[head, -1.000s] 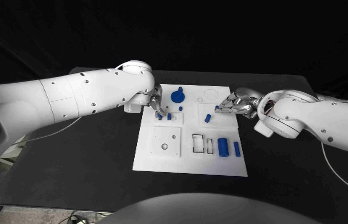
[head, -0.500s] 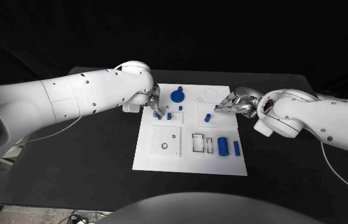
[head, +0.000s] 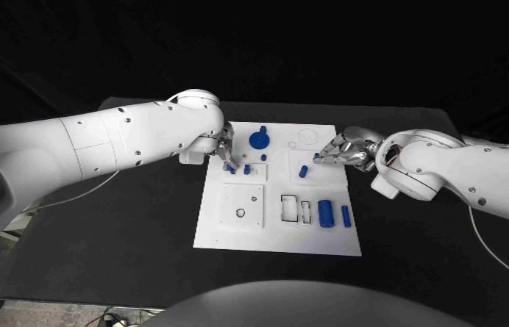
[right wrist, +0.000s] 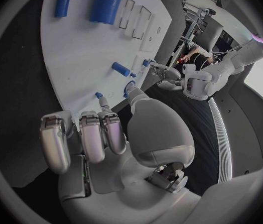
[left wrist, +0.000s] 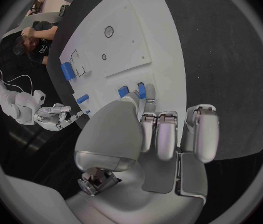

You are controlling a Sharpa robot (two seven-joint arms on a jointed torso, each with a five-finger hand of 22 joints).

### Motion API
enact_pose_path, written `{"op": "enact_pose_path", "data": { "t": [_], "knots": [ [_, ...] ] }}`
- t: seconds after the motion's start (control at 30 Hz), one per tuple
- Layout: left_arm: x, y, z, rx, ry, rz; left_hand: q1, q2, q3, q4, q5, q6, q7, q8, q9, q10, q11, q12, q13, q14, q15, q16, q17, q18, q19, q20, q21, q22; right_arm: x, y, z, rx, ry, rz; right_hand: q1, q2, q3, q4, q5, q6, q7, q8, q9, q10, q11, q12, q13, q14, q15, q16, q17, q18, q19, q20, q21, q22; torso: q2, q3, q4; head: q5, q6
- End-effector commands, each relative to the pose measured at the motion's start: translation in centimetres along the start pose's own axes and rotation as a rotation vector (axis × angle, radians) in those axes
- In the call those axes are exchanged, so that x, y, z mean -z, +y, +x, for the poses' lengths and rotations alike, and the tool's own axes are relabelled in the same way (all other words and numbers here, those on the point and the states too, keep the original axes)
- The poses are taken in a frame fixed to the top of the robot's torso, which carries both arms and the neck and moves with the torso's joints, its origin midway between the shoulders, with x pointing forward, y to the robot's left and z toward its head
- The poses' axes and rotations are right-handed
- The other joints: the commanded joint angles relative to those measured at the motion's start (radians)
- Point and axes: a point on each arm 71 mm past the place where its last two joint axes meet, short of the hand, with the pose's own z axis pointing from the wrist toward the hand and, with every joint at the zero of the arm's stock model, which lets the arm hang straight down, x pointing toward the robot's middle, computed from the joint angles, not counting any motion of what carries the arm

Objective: Assemble the parts on the task board

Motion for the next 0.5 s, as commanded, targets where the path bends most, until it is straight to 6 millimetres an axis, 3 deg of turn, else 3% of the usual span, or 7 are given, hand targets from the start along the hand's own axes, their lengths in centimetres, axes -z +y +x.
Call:
{"op": "enact_pose_path", "data": {
  "t": [0.03,0.5],
  "knots": [
    [0.04,0.67,0.03,-0.008,0.000,-0.121,-0.003,0.010,0.011,-0.003,0.001,0.021,-0.017,0.003,-0.001,0.111,-0.013,0.000,0.261,0.104,-0.003,0.003,0.263,0.005,0.035,-0.001,-0.003,0.237,0.01,0.06,0.10,0.008,0.006,-0.005,0.000,0.009,-0.004,-0.001,0.006,-0.003,0.006,0.005,0.002,0.104,0.008,0.004,0.263,0.106,0.005,0.004,0.263,-0.007,0.105,0.007,0.004,0.263,0.001,-0.0001,0.0001,0.001,0.001],
    [-0.09,0.34,-0.04,-0.012,-0.001,-0.113,-0.019,0.011,0.027,-0.001,0.001,0.018,-0.014,0.000,-0.003,0.111,-0.011,0.000,0.261,0.104,-0.001,0.003,0.263,0.006,0.029,0.000,-0.008,0.235,0.02,0.06,0.12,0.009,0.007,-0.004,0.000,0.009,-0.004,-0.001,0.006,-0.003,0.006,0.005,0.002,0.104,0.008,0.004,0.263,0.106,0.005,0.004,0.263,-0.007,0.105,0.007,0.004,0.263,0.001,0.0000,0.0005,-0.003,0.001]
  ]
}}
